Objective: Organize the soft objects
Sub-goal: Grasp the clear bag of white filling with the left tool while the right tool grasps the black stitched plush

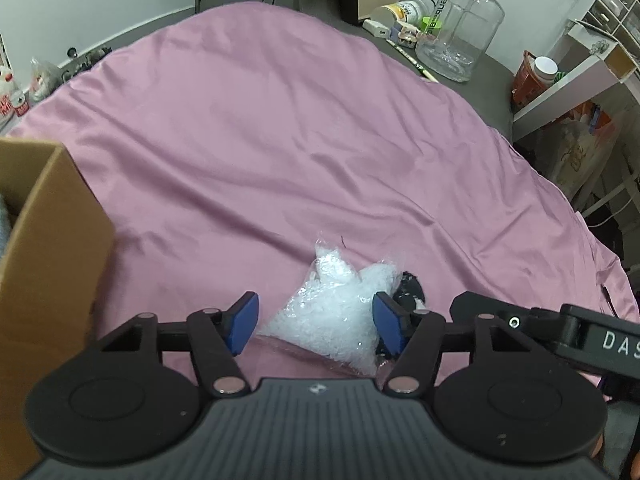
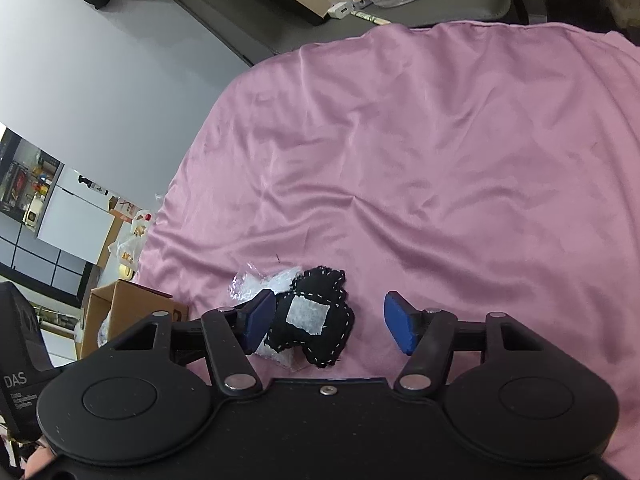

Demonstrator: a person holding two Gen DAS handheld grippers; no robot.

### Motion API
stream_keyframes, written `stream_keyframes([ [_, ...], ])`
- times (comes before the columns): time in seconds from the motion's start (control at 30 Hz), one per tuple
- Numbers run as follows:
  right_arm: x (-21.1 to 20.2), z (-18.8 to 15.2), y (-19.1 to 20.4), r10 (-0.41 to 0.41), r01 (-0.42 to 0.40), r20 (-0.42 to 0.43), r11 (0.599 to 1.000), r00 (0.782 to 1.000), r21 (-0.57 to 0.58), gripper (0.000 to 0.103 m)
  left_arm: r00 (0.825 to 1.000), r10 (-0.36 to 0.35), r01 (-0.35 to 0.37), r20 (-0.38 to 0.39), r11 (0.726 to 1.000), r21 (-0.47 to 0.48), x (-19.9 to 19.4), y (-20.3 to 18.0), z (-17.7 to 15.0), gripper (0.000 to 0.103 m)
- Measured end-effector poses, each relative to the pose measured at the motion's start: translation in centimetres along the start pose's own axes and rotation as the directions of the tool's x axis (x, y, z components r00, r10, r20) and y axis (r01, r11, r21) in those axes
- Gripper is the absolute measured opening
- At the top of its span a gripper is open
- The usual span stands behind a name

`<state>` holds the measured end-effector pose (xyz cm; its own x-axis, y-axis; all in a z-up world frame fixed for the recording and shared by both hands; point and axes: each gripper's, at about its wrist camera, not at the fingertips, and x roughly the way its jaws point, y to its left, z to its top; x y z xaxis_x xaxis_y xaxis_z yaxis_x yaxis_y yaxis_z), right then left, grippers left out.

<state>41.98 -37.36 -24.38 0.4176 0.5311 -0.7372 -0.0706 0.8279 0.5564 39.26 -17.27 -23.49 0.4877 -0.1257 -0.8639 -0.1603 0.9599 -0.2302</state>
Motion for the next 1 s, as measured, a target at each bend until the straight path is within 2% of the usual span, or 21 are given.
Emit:
stream_keyframes([
  [0.1, 0.5, 0.0, -0.2, -0.007, 0.007, -0.013, 1.0, 1.0, 0.005, 0.061, 1.0, -0.011, 0.01, -0.012, 1.0, -0.023, 1.0, 0.2, -0.2, 0.062],
  [0.2, 1.2, 0.0, -0.4, -0.013, 0.013, -0.024, 1.0, 1.0, 0.014, 0.06, 0.999, -0.038, 0.036, -0.021, 0.997, -0.071, 1.3, 1.0, -0.2, 0.048],
  [0.33, 1.9, 0.2, -0.3, -0.006, 0.007, -0.032, 1.0, 0.999, 0.025, 0.061, 1.0, -0.031, 0.031, -0.004, 0.997, -0.067, 0.4, 0.9, 0.1, 0.031],
  [0.5, 2.9, 0.4, 0.2, -0.013, 0.013, -0.041, 1.0, 0.999, 0.013, 0.061, 1.0, 0.006, -0.004, 0.026, 0.998, -0.056, -1.6, 1.0, 1.0, 0.03],
  [0.67, 3.4, 0.2, 1.2, -0.014, 0.014, -0.048, 1.0, 0.999, -0.009, 0.061, 0.997, -0.001, 0.003, 0.071, 1.0, -0.028, -3.5, 1.0, 1.7, 0.029],
  [0.93, 4.4, -1.1, 3.8, -0.113, 0.104, -0.059, 0.985, 0.992, -0.141, 0.061, 0.995, 0.011, -0.006, 0.101, 0.999, -0.048, -5.6, 2.5, 1.9, 0.029],
  [0.97, 4.5, -1.3, 4.2, -0.136, 0.125, -0.058, 0.979, 0.989, -0.163, 0.058, 0.995, 0.014, -0.009, 0.103, 0.999, -0.049, -5.9, 2.7, 1.9, 0.029],
  [1.0, 4.5, -1.4, 4.7, -0.169, 0.156, -0.055, 0.968, 0.984, -0.195, 0.049, 0.994, 0.016, -0.011, 0.105, 0.999, -0.049, -6.3, 2.9, 1.8, 0.029],
])
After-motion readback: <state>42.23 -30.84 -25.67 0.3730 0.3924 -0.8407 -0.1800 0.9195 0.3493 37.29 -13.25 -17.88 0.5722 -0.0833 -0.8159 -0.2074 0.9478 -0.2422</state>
